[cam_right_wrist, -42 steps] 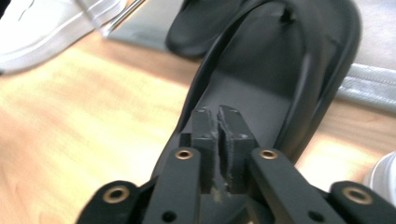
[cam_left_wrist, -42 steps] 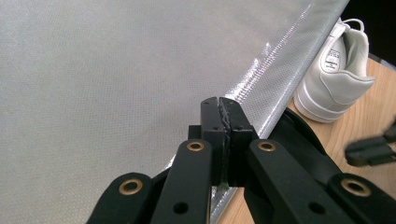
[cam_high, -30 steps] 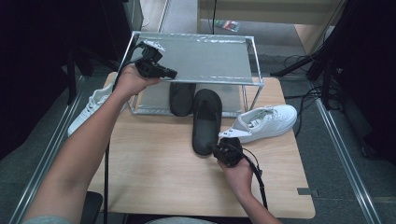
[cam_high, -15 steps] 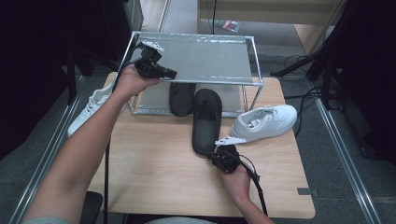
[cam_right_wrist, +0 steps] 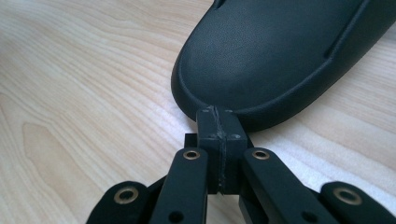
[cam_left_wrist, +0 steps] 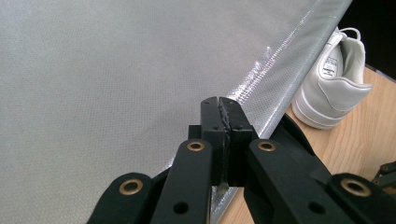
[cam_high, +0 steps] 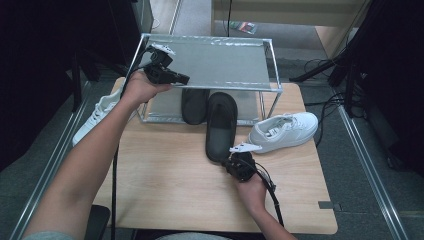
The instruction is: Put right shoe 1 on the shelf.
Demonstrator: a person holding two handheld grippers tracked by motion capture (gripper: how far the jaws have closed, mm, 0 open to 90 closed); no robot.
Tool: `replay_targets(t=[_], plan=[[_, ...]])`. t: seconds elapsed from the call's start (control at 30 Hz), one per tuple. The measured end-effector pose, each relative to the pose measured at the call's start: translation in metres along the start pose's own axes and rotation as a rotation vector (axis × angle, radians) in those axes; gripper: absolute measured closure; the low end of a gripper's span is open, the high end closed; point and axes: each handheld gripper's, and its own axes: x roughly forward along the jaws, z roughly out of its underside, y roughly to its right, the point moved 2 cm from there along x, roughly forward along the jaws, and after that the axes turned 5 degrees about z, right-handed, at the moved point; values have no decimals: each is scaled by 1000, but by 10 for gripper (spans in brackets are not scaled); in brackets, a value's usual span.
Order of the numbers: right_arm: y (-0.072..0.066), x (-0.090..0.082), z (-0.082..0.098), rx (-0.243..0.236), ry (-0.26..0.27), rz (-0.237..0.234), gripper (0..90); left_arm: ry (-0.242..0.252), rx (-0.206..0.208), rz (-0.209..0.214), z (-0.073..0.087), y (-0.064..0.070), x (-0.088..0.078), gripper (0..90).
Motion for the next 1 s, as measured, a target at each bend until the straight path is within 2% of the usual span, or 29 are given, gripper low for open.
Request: replay_targets(t=[0.37, 0.6, 0.7, 0.83, 1.0], plan=[[6, 10, -12, 4, 1, 23, 900, 5, -2, 3, 1, 0, 0, 900], [12, 18, -17, 48, 25, 21, 900, 11, -10, 20, 1, -2, 0, 900], [14, 22, -24, 33, 19, 46, 900, 14, -10, 20, 1, -2, 0, 900], [15, 24, -30, 34, 14, 55, 900, 13, -10, 16, 1, -2, 0, 900], [20, 25, -43, 33, 44, 68, 900, 16, -15, 22, 1, -3, 0, 900]])
